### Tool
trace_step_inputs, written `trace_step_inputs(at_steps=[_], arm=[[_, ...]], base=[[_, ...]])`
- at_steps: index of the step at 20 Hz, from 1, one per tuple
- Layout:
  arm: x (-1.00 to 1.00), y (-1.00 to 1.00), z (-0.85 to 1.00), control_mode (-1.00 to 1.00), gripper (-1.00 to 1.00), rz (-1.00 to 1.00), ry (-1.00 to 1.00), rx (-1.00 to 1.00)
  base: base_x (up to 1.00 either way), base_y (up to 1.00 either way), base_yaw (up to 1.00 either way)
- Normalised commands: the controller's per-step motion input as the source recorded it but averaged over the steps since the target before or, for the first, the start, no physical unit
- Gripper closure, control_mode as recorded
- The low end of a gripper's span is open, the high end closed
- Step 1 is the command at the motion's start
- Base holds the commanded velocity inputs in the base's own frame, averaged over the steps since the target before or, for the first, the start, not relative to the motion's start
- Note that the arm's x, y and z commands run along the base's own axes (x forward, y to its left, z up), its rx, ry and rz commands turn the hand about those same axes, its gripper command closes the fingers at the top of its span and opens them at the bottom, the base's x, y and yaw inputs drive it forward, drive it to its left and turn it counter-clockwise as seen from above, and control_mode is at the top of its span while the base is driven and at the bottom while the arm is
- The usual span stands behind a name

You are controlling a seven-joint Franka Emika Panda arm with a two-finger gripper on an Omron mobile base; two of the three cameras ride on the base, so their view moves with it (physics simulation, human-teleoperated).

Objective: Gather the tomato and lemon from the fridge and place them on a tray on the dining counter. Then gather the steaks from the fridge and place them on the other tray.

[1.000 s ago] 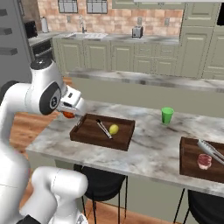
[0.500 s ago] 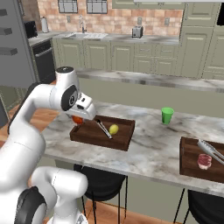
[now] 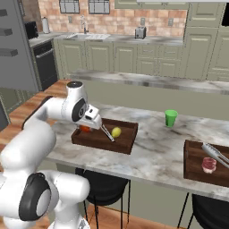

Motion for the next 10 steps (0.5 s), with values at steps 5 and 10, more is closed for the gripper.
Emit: trace_step_inputs(at_steps=[5,10], arm=[[0.5,0.02,-0.48,-1.0,1.0,0.0,0.0,0.0],[0.51,0.06,-0.45,-1.0,1.0,0.0,0.0,0.0]], base=[[0.0,0.0,0.0],[0.0,0.0,0.0]])
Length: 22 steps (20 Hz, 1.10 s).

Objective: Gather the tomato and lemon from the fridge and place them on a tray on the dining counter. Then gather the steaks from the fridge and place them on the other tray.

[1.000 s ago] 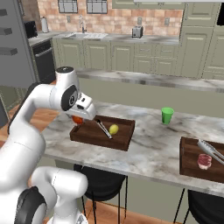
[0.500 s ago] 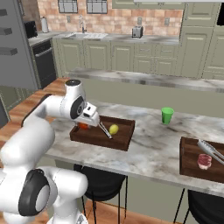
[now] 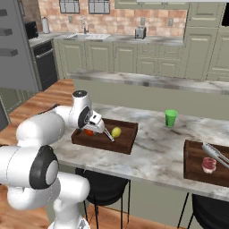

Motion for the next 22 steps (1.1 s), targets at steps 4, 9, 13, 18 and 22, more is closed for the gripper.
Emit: trace_step_inputs(at_steps=[4,9,13,18,22], arm=[[0.42,0.11,-0.33,-1.0,1.0,0.0,0.0,0.0],[0.36,0.07,-0.28,-1.0,1.0,0.0,0.0,0.0],[0.33,0.07,-0.35,-1.0,1.0,0.0,0.0,0.0],[0.36,0.04,-0.27,-1.0,1.0,0.0,0.0,0.0],[0.32,0.03,-0.25,-1.0,-1.0,0.0,0.0,0.0]], base=[[0.0,0.0,0.0],[0.0,0.0,0.0],[0.0,0.0,0.0],[0.0,0.0,0.0],[0.0,0.0,0.0]])
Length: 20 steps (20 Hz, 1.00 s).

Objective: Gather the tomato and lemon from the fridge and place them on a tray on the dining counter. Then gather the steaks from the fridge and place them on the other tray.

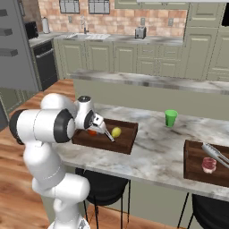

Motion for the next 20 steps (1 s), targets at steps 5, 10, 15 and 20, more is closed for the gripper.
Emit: trace_step_inputs(at_steps=[5,10,15,20], arm=[[0.07,0.0,-0.21,-1.0,-1.0,0.0,0.0,0.0],[-0.4,0.0,0.03,-1.0,-1.0,-0.04,-0.02,0.01],[-0.6,-0.01,0.29,-1.0,-1.0,-0.04,-0.07,0.0],[-0.59,-0.02,0.62,-1.0,-1.0,0.0,-0.17,0.0]], base=[[0.0,0.0,0.0],[0.0,0.0,0.0],[0.0,0.0,0.0],[0.0,0.0,0.0]])
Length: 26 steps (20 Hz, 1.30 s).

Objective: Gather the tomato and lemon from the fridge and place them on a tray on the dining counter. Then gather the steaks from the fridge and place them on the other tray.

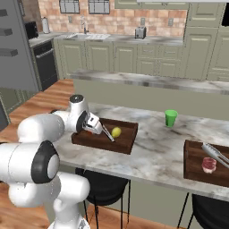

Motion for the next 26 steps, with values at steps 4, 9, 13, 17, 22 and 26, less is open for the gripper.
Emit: trace_step_inputs(at_steps=[4,9,13,17,22,26], arm=[[-0.76,0.0,0.69,-1.0,-1.0,0.0,-0.22,-0.01],[-0.88,0.0,0.74,-1.0,-1.0,0.0,-0.21,-0.01],[-0.93,0.0,0.82,-1.0,-1.0,0.0,-0.19,0.0],[-0.98,0.0,0.89,-1.0,-1.0,0.0,-0.2,0.0],[-0.95,0.0,0.98,-1.0,-1.0,0.0,-0.2,0.0],[-0.96,0.02,0.43,-1.0,-1.0,0.0,-0.12,0.0]], base=[[0.0,0.0,0.0],[0.0,0.0,0.0],[0.0,0.0,0.0],[0.0,0.0,0.0],[0.0,0.0,0.0],[0.0,0.0,0.0]])
